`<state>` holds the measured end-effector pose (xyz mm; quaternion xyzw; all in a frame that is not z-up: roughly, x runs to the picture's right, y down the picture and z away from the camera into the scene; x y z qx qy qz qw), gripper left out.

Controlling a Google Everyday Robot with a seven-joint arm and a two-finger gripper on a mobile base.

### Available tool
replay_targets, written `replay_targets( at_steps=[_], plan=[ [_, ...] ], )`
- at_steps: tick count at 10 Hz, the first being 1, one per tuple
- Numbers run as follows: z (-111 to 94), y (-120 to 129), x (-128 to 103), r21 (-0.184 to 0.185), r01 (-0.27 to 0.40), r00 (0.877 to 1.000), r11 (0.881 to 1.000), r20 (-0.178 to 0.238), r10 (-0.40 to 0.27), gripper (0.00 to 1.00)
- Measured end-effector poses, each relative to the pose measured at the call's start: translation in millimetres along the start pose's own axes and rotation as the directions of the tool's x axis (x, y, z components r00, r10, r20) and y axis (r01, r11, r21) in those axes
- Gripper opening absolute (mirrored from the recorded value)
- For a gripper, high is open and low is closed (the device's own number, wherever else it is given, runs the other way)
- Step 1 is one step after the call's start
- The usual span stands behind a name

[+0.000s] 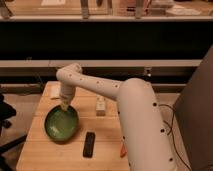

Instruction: Drag the ceramic bowl in a circle

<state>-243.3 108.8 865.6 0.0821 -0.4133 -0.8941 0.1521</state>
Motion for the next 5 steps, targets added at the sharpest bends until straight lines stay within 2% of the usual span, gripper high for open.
replay_targets(
  at_steps=[2,4,5],
  plan=[
    [6.6,-12.0,6.0,0.021,0.032,0.999,0.999,0.016,-0.033,0.0],
    [13.9,-39.1,-3.1,0.043,0.032,0.999,0.999,0.04,-0.034,0.0],
    [12.5,-47.1,-9.0,0.043,0.021,0.999,0.999,0.031,-0.022,0.0]
  ],
)
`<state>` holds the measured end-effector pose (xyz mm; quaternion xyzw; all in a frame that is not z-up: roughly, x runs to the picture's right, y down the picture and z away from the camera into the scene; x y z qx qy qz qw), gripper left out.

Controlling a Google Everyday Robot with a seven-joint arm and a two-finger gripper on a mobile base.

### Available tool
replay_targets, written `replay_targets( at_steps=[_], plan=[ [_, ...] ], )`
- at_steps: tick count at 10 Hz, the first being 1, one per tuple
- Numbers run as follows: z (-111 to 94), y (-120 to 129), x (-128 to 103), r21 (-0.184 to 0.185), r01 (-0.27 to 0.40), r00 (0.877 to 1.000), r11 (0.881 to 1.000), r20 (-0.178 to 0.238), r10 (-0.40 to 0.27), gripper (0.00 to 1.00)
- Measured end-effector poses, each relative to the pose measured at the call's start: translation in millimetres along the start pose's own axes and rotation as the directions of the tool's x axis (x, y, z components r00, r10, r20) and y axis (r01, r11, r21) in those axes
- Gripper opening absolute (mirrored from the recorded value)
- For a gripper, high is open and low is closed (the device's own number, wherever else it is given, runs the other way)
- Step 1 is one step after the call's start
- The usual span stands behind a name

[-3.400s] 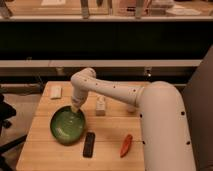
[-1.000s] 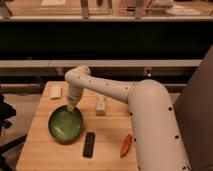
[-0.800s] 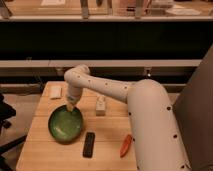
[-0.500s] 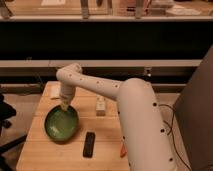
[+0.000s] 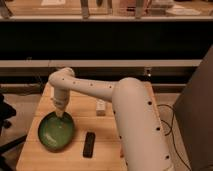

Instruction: Drag the ceramic bowl in a circle

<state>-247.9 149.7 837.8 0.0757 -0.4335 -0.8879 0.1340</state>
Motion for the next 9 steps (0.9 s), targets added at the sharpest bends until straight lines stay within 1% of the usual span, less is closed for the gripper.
replay_targets(
  at_steps=[2,3,5,6,7,9],
  plan=[
    [-6.3,5.0,-17.0,-0.007,-0.025,1.0,1.0,-0.017,0.025,0.0],
    [-9.7,12.6,-19.5,-0.006,-0.029,0.999,1.0,-0.028,0.028,0.0],
    [-16.2,30.2,-27.5,0.002,-0.039,0.999,0.999,-0.029,0.039,0.0],
    [-17.6,32.5,-30.5,0.006,-0.047,0.998,0.999,-0.031,0.047,0.0],
    [-17.7,29.4,-35.8,0.01,-0.049,0.998,0.999,-0.029,0.05,0.0],
    [-19.6,23.7,-46.7,0.01,-0.065,0.997,0.998,-0.04,0.065,0.0]
  ],
)
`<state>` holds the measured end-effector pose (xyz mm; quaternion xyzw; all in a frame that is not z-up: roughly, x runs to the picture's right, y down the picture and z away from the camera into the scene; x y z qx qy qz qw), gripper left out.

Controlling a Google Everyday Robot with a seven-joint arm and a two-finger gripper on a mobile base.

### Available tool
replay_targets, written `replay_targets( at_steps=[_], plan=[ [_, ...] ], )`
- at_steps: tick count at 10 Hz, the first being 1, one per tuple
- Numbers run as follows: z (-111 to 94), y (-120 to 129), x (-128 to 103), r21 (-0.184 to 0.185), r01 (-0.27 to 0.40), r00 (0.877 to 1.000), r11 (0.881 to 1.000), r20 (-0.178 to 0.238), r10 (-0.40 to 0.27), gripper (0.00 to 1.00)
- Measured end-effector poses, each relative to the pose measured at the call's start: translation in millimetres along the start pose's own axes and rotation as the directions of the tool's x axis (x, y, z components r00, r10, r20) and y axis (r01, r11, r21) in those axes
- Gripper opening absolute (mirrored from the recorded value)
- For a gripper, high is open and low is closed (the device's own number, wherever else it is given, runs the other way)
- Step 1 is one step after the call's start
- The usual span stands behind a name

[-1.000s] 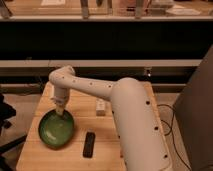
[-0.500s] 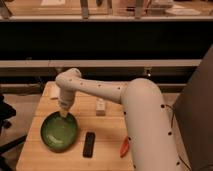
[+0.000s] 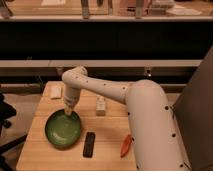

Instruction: Drag the ceramic bowl in a circle

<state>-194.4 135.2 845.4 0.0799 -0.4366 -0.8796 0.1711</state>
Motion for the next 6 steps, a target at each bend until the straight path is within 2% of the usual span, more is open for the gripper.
replay_targets(
  at_steps=[4,6],
  plan=[
    [-8.1,17.2,4.5,0.002,-0.006,1.0,1.0,-0.014,0.006,0.0],
    [-9.2,16.9,2.3,0.005,-0.009,1.0,1.0,-0.013,0.009,0.0]
  ],
)
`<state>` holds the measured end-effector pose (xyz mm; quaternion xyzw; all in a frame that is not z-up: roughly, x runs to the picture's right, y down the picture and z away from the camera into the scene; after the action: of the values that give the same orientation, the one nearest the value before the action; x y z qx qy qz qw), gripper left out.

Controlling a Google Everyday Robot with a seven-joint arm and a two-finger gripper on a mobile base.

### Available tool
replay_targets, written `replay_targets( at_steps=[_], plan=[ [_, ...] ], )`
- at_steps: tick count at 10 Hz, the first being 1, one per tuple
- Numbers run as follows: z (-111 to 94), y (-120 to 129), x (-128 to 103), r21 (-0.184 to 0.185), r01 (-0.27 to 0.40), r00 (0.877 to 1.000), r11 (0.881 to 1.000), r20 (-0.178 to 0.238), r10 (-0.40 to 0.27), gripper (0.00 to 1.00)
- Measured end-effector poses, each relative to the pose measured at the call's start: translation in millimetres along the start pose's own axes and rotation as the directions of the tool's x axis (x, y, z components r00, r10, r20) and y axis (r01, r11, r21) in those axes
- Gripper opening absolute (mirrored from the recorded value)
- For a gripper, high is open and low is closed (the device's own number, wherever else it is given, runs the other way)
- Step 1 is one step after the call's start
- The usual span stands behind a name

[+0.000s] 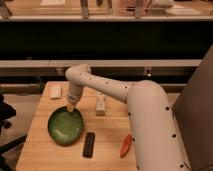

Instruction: Drag the ceramic bowl in a circle

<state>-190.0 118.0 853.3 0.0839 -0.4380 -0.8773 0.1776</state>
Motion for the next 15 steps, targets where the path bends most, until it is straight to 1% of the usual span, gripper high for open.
replay_targets(
  at_steps=[3,15],
  plan=[
    [-3.5,1.7,0.0,0.0,-0.004,1.0,1.0,-0.015,0.004,0.0],
    [-8.4,1.9,5.4,0.003,-0.004,0.999,1.0,-0.045,0.004,0.0]
  ],
)
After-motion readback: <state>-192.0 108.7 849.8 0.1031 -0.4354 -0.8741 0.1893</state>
